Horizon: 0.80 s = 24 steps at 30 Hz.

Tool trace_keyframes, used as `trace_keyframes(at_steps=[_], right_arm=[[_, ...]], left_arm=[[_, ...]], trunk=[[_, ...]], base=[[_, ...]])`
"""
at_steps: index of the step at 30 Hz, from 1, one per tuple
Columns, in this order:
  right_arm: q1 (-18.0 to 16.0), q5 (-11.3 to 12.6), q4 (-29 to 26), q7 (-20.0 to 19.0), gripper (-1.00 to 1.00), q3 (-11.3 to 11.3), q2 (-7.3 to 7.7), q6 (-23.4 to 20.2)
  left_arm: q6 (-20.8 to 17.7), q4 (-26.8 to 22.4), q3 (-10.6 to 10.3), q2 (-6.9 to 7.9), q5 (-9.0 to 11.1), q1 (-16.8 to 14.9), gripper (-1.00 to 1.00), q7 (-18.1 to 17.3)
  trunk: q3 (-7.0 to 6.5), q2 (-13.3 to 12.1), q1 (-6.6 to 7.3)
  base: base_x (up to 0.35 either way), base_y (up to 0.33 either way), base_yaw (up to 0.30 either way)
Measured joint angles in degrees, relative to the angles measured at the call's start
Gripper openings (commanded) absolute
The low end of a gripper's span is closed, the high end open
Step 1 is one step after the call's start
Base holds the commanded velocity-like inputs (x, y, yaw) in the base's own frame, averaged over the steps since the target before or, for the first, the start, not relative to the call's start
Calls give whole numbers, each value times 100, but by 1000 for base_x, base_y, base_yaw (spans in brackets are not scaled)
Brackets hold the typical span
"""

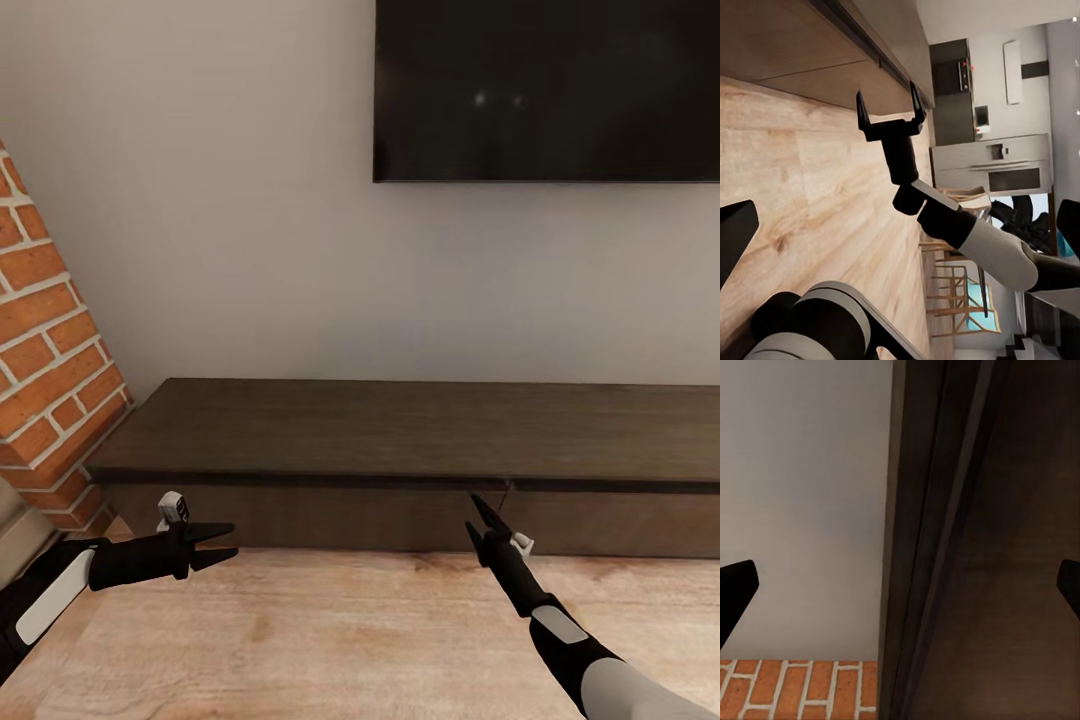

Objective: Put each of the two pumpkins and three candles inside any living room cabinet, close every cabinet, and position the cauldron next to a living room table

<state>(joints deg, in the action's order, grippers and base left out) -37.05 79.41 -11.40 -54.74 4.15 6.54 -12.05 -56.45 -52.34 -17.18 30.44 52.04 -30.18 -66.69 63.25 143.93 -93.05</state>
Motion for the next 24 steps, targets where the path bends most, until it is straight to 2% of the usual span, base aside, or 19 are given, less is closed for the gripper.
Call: trace_keyframes(at_steps=[4,18,24], right_arm=[[0,-2,1,-2,100,0,1,2],[1,-11,-33,-21,100,0,1,28],[1,-11,-60,-320,100,2,42,6]], left_arm=[[0,-1,1,-4,0,0,100,-3],[1,-2,-12,-5,7,0,100,-15],[1,0,-19,-8,7,0,100,-19]], trunk=[[0,0,0],[310,18,-36],[443,27,-52]], base=[[0,0,0],[0,0,0],[0,0,0]])
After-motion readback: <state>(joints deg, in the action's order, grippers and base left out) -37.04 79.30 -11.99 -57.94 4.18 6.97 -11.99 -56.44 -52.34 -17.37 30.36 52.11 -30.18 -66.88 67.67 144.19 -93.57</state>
